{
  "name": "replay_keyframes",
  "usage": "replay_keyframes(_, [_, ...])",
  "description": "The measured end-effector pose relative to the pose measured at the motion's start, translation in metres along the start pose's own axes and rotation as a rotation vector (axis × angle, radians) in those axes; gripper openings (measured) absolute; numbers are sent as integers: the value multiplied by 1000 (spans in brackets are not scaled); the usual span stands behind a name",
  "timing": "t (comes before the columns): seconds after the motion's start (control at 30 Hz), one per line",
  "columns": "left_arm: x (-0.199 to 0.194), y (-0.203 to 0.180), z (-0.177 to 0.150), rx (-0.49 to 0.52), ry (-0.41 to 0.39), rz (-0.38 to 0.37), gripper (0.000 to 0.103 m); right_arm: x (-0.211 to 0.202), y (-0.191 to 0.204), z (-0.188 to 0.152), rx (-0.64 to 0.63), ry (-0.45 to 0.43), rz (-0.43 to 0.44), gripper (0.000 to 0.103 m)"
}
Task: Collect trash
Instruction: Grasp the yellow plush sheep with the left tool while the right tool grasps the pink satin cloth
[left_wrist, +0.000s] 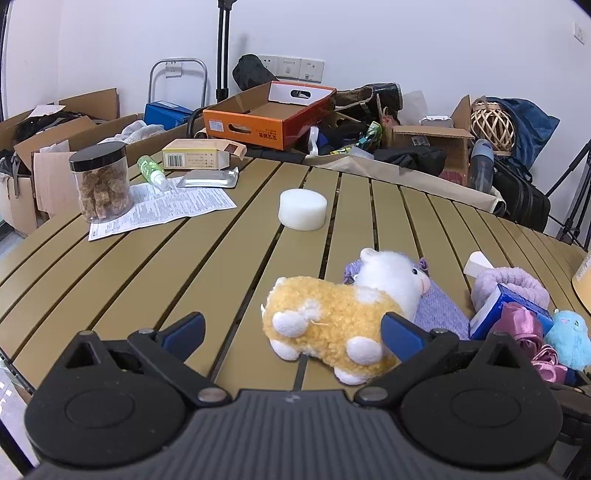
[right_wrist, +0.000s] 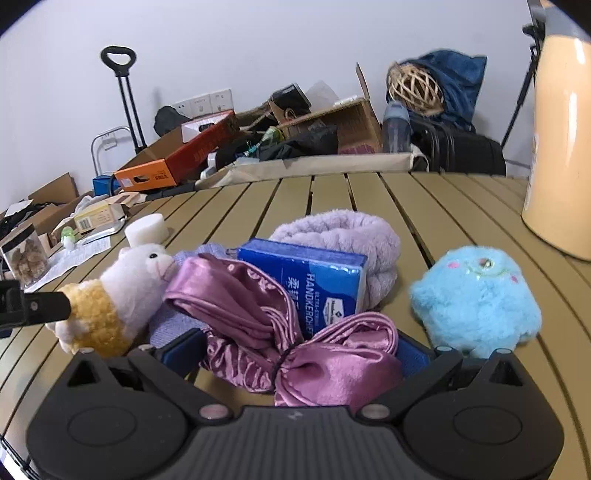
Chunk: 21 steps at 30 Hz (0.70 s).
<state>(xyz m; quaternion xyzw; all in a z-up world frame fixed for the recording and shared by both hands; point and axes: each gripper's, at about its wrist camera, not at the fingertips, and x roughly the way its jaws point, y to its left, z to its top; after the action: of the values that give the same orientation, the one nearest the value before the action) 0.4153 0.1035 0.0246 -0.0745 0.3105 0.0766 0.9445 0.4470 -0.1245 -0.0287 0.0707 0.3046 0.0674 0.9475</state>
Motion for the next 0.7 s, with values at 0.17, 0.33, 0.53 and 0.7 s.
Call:
replay_keyframes(0.17, [1, -2, 0, 15, -11, -1, 103, 2, 2, -1, -13, 13, -5, 103])
replay_keyframes(0.33, [2, -4, 2, 31, -26, -8, 103, -3, 2, -3, -21, -16, 11, 93])
replay_keyframes(0.53, [8, -6, 6, 50, -37, -34, 103, -12, -1, -5, -1, -43, 54, 67])
replay_keyframes(0.7, [14, -7, 5, 80, -41, -72, 103, -23, -12, -7, 45, -68, 104, 51])
